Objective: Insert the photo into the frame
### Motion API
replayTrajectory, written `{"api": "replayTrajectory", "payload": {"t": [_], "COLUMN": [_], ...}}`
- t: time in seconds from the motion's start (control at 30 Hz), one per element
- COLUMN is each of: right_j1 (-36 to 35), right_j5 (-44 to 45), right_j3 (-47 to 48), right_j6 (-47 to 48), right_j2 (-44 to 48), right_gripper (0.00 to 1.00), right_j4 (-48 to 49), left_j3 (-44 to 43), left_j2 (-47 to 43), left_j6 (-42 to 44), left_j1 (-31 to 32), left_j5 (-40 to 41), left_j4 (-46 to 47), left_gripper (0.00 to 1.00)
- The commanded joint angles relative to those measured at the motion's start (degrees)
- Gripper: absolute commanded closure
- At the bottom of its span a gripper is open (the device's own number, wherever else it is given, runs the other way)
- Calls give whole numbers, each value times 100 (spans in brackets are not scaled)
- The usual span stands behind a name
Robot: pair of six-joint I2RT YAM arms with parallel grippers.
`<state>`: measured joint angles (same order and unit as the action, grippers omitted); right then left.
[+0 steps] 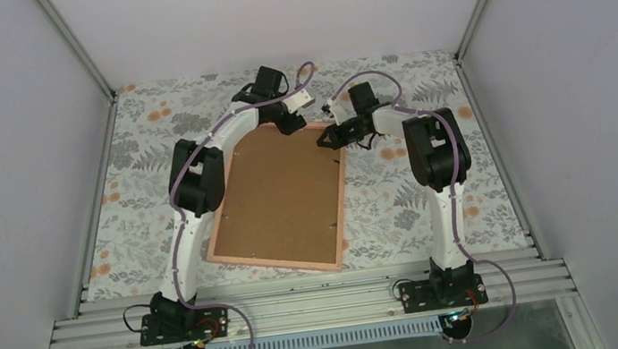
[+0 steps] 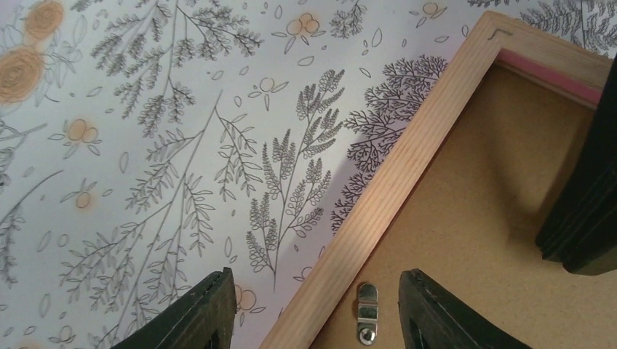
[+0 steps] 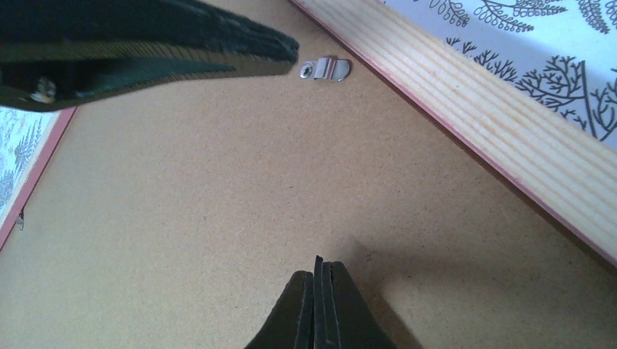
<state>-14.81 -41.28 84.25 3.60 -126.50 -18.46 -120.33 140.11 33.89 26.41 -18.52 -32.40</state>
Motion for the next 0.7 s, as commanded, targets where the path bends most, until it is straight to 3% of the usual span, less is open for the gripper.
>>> {"api": "replayTrajectory", "payload": {"t": [0.0, 0.47, 0.67], "right_j1": [43, 65, 70], "right_j5": [430, 471, 478], "right_j3": [-181, -213, -218], "right_j6": [81, 117, 109], "right_j2": [-158, -139, -157], "right_gripper": [96, 96, 96], "right_j4": [-589, -593, -584], "left_j3": [-192, -385, -344], "left_j2": [356, 674, 662], "left_j6": [-38, 135, 179], "left_j1": [42, -48, -48], "left_j5": [-115, 418, 528], "left_j4": [-263, -427, -407], "left_gripper": [43, 45, 54]}}
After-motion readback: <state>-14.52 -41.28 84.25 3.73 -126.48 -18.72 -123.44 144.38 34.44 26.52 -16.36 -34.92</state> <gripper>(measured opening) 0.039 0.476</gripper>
